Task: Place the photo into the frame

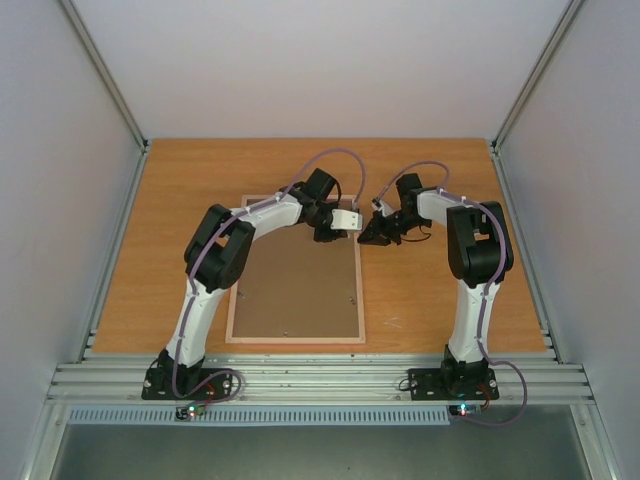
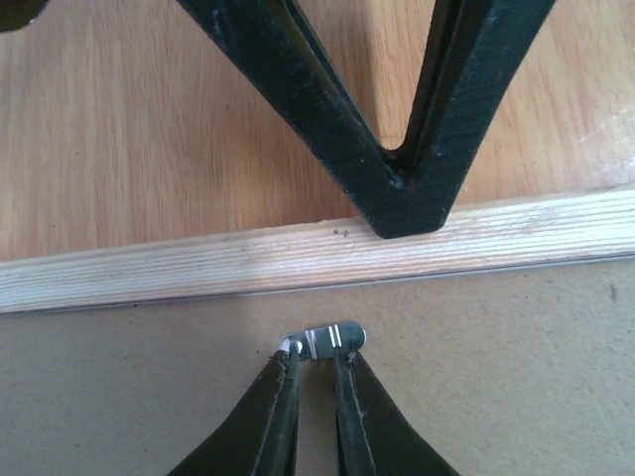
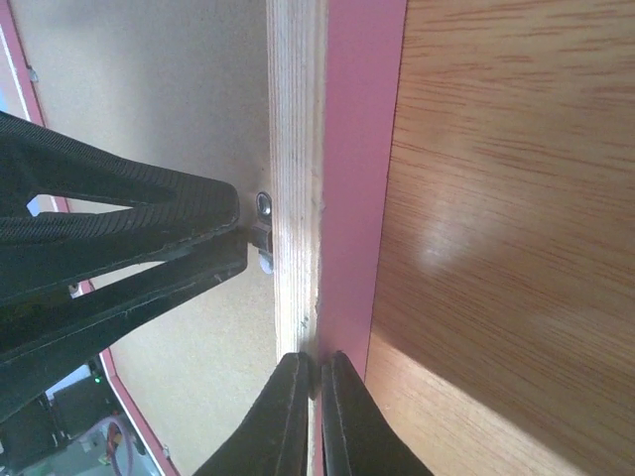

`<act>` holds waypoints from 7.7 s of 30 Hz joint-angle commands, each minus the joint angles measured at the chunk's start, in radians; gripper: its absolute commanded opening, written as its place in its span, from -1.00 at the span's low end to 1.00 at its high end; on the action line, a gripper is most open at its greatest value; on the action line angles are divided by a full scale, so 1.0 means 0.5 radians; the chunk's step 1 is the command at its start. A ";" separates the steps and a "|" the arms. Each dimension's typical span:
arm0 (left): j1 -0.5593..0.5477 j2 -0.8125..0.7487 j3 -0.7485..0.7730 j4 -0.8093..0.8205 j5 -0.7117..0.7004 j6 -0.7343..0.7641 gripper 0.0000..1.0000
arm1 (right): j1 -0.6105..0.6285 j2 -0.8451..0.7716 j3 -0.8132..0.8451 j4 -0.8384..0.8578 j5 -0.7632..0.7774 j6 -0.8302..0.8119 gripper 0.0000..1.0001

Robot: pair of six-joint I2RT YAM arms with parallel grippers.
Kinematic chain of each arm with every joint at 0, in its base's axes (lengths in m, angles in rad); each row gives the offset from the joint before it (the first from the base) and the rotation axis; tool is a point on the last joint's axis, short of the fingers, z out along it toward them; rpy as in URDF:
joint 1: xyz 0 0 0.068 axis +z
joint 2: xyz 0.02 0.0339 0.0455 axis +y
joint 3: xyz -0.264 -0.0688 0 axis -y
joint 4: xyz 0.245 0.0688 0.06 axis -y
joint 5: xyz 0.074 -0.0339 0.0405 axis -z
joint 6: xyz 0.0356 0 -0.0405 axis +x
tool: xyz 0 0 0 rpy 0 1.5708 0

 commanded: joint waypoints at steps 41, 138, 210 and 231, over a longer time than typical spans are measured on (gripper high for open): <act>0.006 -0.080 -0.254 0.502 -0.080 -0.365 -0.88 | 0.079 0.083 -0.169 0.077 0.129 0.077 -0.95; -0.796 -0.738 -1.634 0.925 -0.855 -0.713 -0.99 | 0.102 -0.095 -0.685 0.255 -0.053 0.111 -0.72; 0.271 -2.387 -1.704 -0.558 -0.583 -1.205 0.81 | 0.903 -1.104 -0.416 -0.743 0.738 -1.779 0.29; 0.885 -2.008 -1.585 -0.812 -1.081 -1.467 0.68 | 1.260 -0.796 -0.419 -0.546 1.389 -1.680 -0.18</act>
